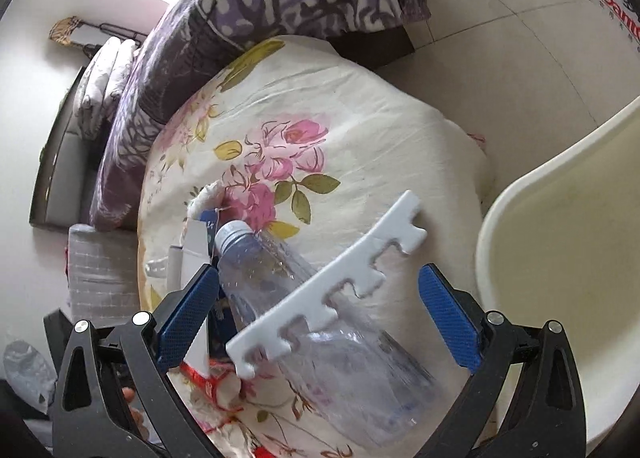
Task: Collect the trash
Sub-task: 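Grasp the white leaf-print paper cup with left tool while right grasps white toothed plastic strip, then carry the strip into the white basket and open right tool while left carries the cup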
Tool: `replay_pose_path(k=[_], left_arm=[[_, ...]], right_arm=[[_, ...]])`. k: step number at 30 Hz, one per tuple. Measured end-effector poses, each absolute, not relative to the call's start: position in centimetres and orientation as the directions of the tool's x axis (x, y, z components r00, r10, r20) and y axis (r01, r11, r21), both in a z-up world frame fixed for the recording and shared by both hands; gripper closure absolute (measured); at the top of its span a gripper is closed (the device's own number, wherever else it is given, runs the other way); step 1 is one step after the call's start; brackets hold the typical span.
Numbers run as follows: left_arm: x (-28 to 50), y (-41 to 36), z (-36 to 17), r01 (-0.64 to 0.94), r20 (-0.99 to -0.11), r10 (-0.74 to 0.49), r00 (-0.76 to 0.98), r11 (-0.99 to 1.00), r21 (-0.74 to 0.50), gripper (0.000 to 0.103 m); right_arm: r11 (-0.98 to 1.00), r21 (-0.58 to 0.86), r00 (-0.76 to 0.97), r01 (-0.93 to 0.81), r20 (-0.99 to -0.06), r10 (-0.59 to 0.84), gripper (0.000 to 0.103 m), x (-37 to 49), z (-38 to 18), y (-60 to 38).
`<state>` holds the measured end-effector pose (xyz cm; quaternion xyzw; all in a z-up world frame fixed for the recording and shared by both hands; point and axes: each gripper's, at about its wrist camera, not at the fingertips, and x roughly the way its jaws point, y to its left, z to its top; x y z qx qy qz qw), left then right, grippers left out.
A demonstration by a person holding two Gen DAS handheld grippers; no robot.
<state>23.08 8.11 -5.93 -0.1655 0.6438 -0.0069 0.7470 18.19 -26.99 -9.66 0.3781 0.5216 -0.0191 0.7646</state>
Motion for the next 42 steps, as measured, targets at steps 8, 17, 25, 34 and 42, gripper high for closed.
replay_pose_path(k=[8,17,25,34,42], left_arm=[[23.3,10.0,-7.3,-0.249,-0.967,-0.209,0.148,0.938,-0.241,0.009],[23.4,9.9,-8.3,-0.264,-0.955,-0.268,0.128,0.919,-0.293,0.009],[23.8,10.1,-10.2,-0.329,-0.94,-0.329,0.086,0.881,-0.339,0.009],[23.7,9.9,-9.4,-0.303,-0.91,-0.38,0.162,0.859,-0.413,0.053],[23.2,7.8,-5.8,-0.19,-0.9,-0.326,0.29,0.902,-0.388,0.061]], right_arm=[[0.726,0.565,0.49,0.392,-0.796,0.355,0.057,19.6,-10.6,-25.8],[0.803,0.562,0.578,0.2,-0.73,0.366,0.075,19.5,-7.2,-22.8],[0.862,0.504,0.599,0.064,-0.71,0.37,0.075,18.1,-4.4,-19.9],[0.893,0.45,0.612,0.0,-0.706,0.356,0.075,16.1,-3.0,-18.5],[0.899,0.437,0.645,-0.004,-0.686,0.336,0.075,14.5,-1.7,-18.8]])
